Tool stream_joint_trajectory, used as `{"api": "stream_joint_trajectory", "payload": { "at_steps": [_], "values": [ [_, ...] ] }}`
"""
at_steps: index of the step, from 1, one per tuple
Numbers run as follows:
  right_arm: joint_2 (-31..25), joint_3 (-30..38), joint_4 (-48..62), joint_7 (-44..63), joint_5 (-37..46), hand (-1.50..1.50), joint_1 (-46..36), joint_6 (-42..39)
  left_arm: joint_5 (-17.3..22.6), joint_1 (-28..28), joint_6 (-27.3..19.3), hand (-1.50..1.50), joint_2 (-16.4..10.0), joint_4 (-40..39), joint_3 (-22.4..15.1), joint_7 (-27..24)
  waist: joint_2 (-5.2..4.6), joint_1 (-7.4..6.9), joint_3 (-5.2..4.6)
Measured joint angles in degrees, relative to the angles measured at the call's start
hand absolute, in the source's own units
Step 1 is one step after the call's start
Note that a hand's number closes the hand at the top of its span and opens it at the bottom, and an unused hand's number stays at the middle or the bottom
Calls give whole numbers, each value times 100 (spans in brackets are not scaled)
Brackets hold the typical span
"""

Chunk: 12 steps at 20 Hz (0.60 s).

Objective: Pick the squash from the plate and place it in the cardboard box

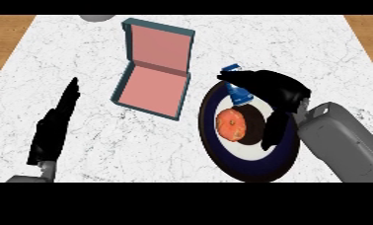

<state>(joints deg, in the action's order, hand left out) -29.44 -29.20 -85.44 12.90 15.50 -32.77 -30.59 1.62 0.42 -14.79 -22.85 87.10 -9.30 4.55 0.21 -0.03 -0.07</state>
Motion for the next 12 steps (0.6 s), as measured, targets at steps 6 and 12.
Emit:
{"api": "stream_joint_trajectory", "payload": {
  "at_steps": [6,12],
  "values": [
    [298,75,-495,635,447,-150,426,-224,-225,-144,25,0,231,-40,57,-192,-10,0,5],
    [647,222,-378,793,1014,-150,562,-471,-325,-29,231,0,321,-45,278,-86,-18,-11,6]
  ]
}}
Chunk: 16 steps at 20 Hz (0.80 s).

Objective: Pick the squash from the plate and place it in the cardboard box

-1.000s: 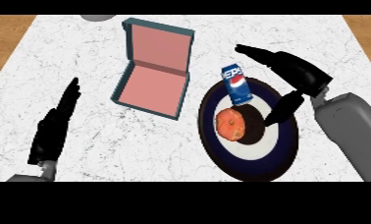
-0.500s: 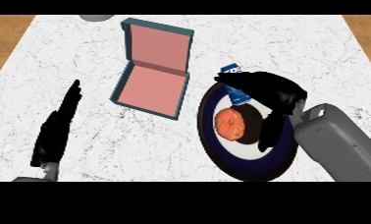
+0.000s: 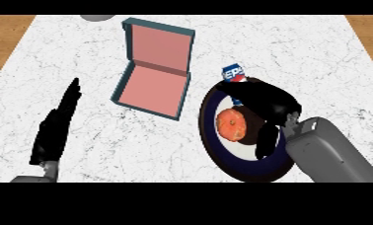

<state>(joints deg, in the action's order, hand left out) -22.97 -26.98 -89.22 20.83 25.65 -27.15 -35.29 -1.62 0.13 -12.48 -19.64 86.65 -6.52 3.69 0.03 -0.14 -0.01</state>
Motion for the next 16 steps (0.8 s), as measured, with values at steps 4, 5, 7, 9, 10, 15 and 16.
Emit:
{"api": "stream_joint_trajectory", "payload": {
  "at_steps": [4,5,7,9,10,15,16],
  "values": [
    [122,55,51,-147,384,-150,225,-11,-119,-137,67,0,77,253,44,131,1,-6,1],
    [208,52,85,-157,503,-150,262,-1,-131,-140,123,0,79,277,82,160,1,-6,1],
    [294,157,245,-295,648,-150,212,-56,-155,-143,216,0,112,290,141,171,-1,-9,0],
    [315,227,75,-324,748,-150,387,-143,-194,-142,288,0,153,244,215,123,-1,-1,1],
    [338,230,186,-476,873,-150,422,-58,-225,-138,305,0,187,203,232,107,1,-2,0],
    [627,409,336,-628,1252,-150,452,-95,-344,13,431,0,325,134,396,140,1,-2,-1],
    [649,436,277,-663,1307,-150,518,-112,-410,-43,407,0,375,184,391,137,3,-1,-1]
  ]
}}
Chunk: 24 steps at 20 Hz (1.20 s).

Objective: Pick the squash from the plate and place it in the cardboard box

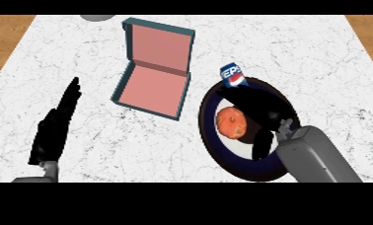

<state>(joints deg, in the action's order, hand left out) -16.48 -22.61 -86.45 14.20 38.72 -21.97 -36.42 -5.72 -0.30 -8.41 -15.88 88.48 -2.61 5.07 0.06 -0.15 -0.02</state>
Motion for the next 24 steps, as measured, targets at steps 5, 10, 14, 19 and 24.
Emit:
{"api": "stream_joint_trajectory", "payload": {
  "at_steps": [5,10,14,19,24],
  "values": [
    [226,93,107,-191,352,-150,107,20,-99,17,159,0,86,89,127,151,6,-2,-2],
    [448,173,297,-342,679,-150,154,106,-211,-71,247,0,207,141,216,107,15,-3,-7],
    [544,209,444,-537,910,-150,197,199,-251,-20,348,0,252,88,327,104,30,2,-15],
    [562,244,638,-768,1161,-150,122,207,-274,-95,468,0,286,241,397,109,60,4,-32],
    [607,255,709,-907,1258,150,231,227,-323,-9,490,0,333,98,458,67,95,17,-53]
  ]
}}
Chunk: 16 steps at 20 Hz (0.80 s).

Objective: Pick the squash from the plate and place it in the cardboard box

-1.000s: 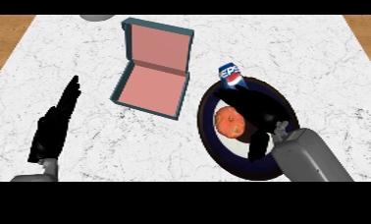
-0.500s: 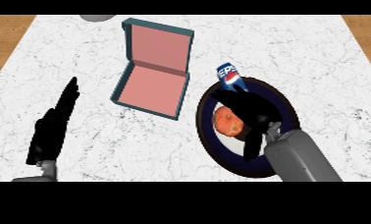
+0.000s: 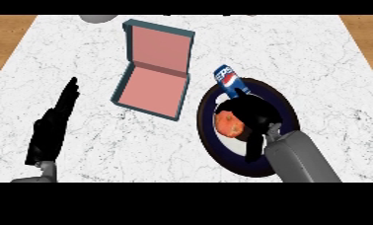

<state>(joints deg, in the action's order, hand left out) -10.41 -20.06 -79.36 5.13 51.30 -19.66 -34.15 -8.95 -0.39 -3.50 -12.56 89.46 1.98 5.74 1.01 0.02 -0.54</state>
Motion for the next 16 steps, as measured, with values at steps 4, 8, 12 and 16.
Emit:
{"api": "stream_joint_trajectory", "payload": {
  "at_steps": [4,8,12,16],
  "values": [
    [-32,-69,-92,-227,353,150,82,588,-3,3,49,0,23,-134,60,-155,7,4,-4],
    [22,-66,-26,-383,673,150,46,1119,-57,-9,73,0,48,-92,62,-131,2,4,-5],
    [82,105,-20,-561,754,150,-130,1291,-108,-79,121,0,68,52,57,-55,-31,-14,18],
    [-280,638,923,-1273,737,150,-897,1688,-179,39,63,0,150,-238,50,-263,-84,-85,35]
  ]
}}
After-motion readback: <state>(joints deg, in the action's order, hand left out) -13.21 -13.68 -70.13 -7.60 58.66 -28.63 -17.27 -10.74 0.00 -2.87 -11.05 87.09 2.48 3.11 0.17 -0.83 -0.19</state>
